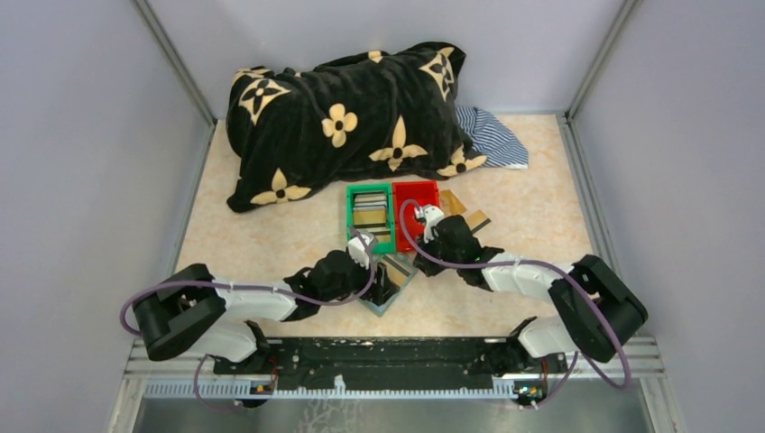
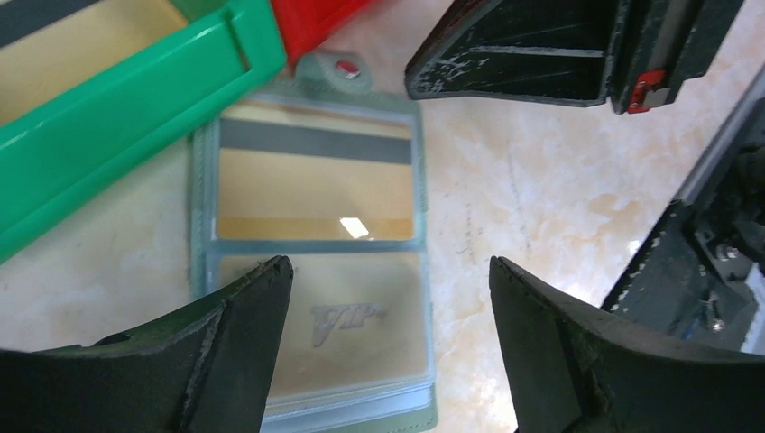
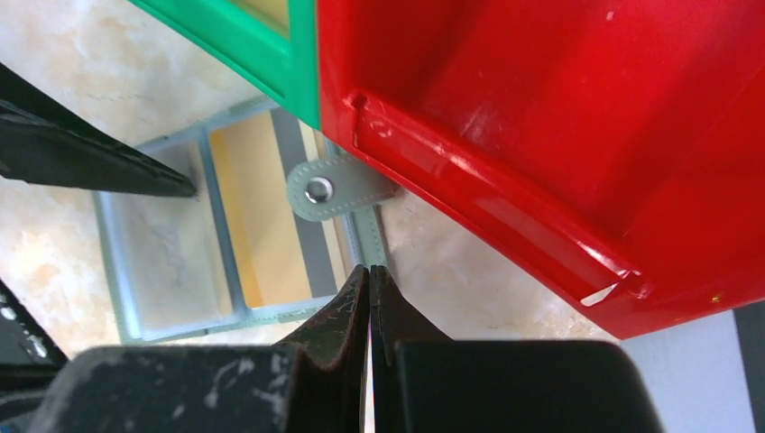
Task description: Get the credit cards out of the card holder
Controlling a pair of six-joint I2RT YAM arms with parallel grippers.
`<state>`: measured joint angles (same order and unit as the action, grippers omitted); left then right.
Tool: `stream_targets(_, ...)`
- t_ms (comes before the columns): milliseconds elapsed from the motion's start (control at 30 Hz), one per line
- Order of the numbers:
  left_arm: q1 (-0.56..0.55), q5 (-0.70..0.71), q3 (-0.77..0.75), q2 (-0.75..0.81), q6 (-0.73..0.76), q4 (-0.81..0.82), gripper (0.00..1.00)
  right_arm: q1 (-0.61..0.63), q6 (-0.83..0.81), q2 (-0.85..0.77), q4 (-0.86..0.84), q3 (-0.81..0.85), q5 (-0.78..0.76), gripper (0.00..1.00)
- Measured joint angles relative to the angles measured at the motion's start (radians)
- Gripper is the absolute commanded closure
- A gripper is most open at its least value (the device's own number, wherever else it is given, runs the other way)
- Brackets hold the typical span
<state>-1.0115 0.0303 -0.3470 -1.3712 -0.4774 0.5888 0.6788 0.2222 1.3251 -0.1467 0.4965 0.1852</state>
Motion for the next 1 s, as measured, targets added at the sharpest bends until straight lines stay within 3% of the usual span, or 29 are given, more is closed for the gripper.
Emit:
stream_targets(167,-0.001,-0.003,-0.013,-0.002,-0.002,-0.068,0.14,0.0,0.007,0.072,-0.05,-0.019,0.0,1.0)
stream_targets(400,-0.052,-0.148,-0.071,-0.005,0.053,-0.153,0.14,0.0,0.007,0.101,-0.102,-0.019,0.001,1.0)
stream_targets(567,-0.071,-0.167,-0.105,-0.028,0.068,-0.207,0.14,0.0,0.006,0.106,-0.111,-0.019,0.011,1.0)
stream_targets(1000,-0.037,-0.11,-0.063,0.053,0.055,-0.275,0.14,0.084,0.004,-0.018,0.067,-0.019,0.101,1.0)
